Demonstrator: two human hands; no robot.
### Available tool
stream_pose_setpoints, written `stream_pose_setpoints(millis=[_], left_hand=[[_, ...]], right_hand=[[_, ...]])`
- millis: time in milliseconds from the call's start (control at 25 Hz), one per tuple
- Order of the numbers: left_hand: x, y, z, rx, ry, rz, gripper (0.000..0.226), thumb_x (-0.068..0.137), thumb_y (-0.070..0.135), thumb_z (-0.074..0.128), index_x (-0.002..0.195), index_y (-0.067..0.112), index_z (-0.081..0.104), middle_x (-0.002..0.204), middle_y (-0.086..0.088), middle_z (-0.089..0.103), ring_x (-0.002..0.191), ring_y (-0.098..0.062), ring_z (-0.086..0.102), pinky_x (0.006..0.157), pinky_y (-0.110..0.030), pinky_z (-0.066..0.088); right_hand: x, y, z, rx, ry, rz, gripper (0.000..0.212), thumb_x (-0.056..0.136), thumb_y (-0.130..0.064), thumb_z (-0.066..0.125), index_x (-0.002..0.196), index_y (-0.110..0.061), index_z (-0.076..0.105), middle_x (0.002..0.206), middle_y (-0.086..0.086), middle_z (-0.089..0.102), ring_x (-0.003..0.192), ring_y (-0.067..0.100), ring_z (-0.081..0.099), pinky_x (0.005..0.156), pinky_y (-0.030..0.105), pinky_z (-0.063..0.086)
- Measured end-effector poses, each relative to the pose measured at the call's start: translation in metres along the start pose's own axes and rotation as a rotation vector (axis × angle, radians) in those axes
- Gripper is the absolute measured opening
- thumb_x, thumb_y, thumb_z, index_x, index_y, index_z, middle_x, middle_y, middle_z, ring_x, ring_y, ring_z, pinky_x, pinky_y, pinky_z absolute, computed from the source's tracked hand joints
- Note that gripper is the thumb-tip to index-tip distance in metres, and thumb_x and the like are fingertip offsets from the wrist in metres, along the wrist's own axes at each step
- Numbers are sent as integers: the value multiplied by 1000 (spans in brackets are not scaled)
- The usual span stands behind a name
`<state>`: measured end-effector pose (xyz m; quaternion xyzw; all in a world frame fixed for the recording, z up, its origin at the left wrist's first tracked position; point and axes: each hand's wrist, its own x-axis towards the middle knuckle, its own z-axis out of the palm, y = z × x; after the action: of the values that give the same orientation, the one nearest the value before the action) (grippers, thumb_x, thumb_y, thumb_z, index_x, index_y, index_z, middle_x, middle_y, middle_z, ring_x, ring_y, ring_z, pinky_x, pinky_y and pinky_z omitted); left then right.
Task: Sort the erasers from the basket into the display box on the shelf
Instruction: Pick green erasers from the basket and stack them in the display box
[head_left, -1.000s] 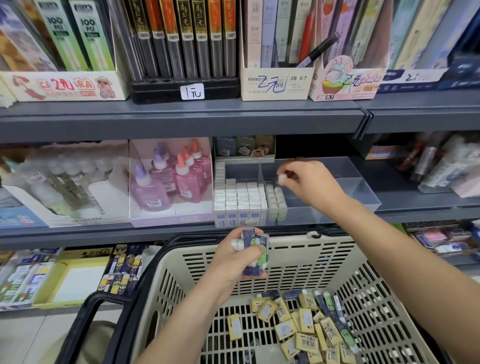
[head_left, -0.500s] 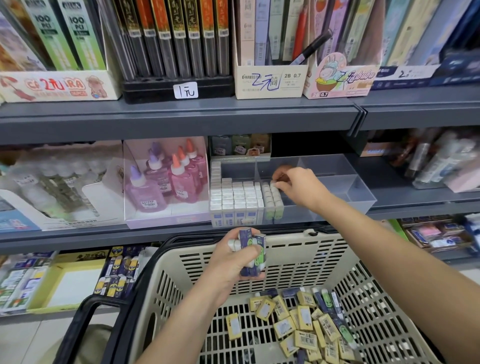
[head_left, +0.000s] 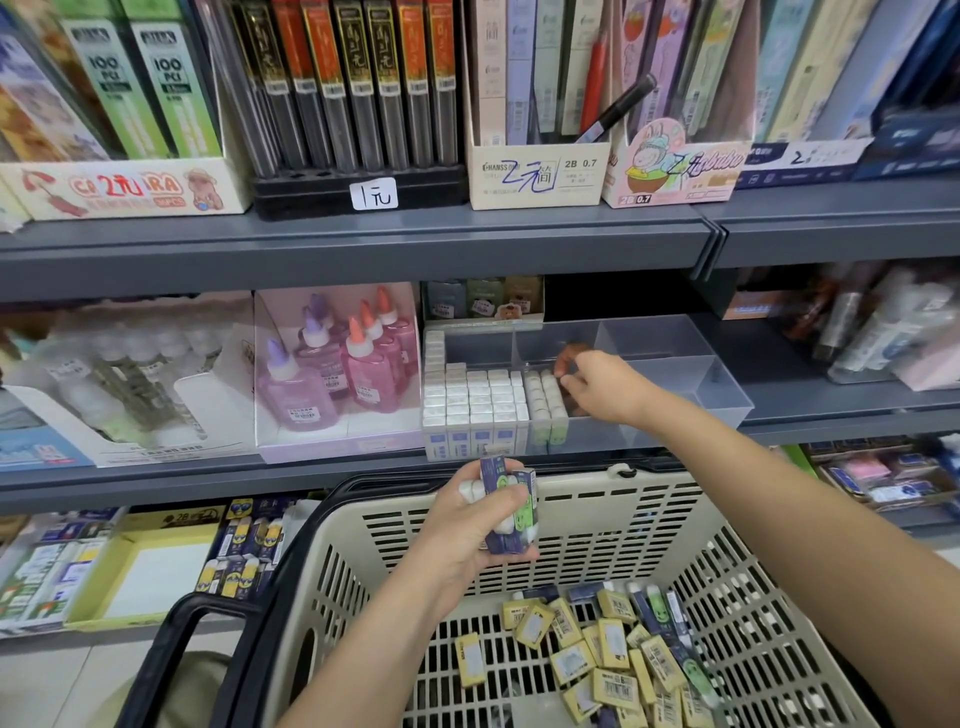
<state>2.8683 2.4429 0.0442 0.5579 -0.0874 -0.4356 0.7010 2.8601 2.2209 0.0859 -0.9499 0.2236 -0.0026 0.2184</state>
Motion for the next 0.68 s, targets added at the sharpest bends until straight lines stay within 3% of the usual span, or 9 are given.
stream_pose_setpoints(millis=[80, 160, 200, 280, 400, 560, 680], left_hand=[[0, 4, 2, -20, -18, -12, 18, 79, 11, 70, 94, 21, 67, 89, -8, 69, 79, -23, 68, 58, -36, 56], [-1, 8, 7, -38, -51, -17, 24, 73, 16, 75, 95, 20, 66, 85, -6, 72, 77, -21, 70, 57, -36, 56], [-1, 10, 10, -46, -67, -19, 29, 69, 19, 76, 96, 19, 65, 83, -6, 72, 76, -21, 70, 56, -36, 56], [0, 13, 16, -62, -72, -27, 38, 63, 22, 76, 97, 13, 62, 79, -8, 72, 71, -22, 70, 54, -35, 56], [2, 12, 25, -80, -63, -42, 30, 73, 18, 72, 98, 10, 59, 76, -10, 72, 67, -23, 70, 53, -33, 56], [3, 8, 35, -110, -63, -69, 14, 84, 13, 65, 96, 10, 60, 78, -12, 72, 69, -23, 70, 53, -33, 56], [4, 5, 41, -110, -40, -87, 19, 83, 12, 66, 101, 9, 58, 81, -13, 73, 72, -24, 71, 54, -32, 56]], right_hand=[[-11, -3, -7, 18, 120, -25, 14, 95, -17, 45, 105, -12, 53, 89, 3, 57, 85, 24, 56, 73, 30, 42], [-30, -9, -12, 105, 281, -94, 7, 93, -20, 51, 96, -16, 56, 84, -4, 59, 80, 17, 57, 74, 29, 44], [-42, -13, -13, 175, 284, -130, 5, 91, -22, 54, 89, -20, 58, 80, -7, 61, 73, 12, 57, 72, 27, 44], [-68, -19, -11, 310, 118, -183, 10, 91, -24, 57, 84, -21, 63, 73, -9, 62, 63, 5, 58, 65, 22, 45], [-97, -20, -9, 493, -117, -183, 16, 91, -18, 57, 102, -11, 67, 76, -11, 64, 59, -2, 62, 56, 11, 45], [-111, -15, -13, 602, -110, -131, 20, 85, -11, 65, 104, -7, 64, 80, -1, 63, 61, 2, 62, 55, 7, 44], [-110, -10, -14, 690, -77, -49, 20, 82, -8, 67, 101, -5, 63, 77, 0, 61, 60, 4, 61, 57, 12, 47]])
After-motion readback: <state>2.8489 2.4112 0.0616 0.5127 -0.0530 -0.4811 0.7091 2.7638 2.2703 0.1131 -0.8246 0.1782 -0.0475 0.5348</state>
